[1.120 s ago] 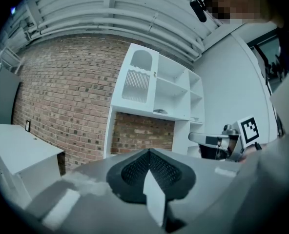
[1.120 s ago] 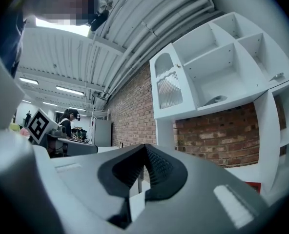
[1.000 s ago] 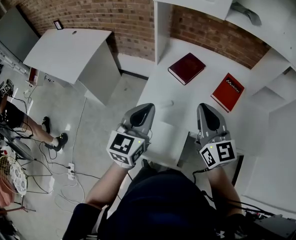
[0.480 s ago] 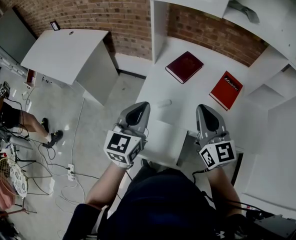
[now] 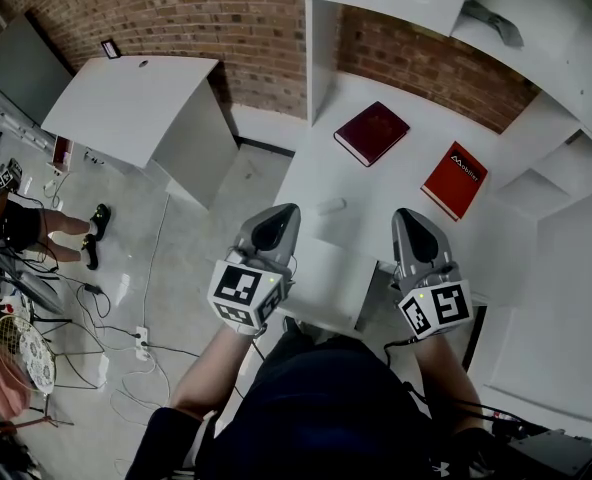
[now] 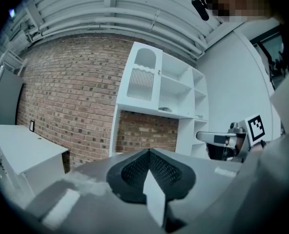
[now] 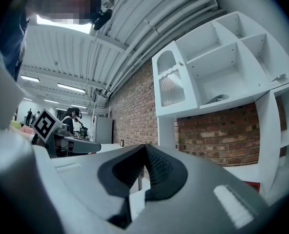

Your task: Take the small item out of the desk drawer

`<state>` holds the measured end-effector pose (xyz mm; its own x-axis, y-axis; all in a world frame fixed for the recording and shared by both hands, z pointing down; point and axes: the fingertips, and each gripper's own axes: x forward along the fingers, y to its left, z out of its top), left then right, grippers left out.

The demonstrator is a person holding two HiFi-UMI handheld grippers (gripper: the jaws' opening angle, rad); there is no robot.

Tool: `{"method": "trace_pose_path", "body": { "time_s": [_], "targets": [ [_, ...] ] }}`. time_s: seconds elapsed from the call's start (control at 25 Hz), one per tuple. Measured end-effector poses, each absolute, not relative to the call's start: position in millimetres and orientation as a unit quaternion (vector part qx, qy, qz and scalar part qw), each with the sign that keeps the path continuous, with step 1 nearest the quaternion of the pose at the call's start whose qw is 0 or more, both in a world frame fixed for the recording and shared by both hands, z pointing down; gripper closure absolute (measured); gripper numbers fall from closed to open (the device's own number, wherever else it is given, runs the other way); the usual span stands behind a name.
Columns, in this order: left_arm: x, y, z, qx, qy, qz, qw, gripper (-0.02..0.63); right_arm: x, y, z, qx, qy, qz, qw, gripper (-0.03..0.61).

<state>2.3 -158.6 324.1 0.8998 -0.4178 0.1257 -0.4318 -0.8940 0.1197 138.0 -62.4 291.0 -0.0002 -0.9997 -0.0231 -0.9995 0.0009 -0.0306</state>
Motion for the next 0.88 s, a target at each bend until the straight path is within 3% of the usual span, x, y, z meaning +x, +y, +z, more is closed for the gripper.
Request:
{"method": "trace_pose_path", "body": {
  "time_s": [0.88],
  "targets": [
    [1.8,-174.9,335.6,0.974,-0.201,0.054,0.085,0.611,131.6,-71.4,299.1,-0.714,0.7,-0.018,0.012,0.577]
  ]
}}
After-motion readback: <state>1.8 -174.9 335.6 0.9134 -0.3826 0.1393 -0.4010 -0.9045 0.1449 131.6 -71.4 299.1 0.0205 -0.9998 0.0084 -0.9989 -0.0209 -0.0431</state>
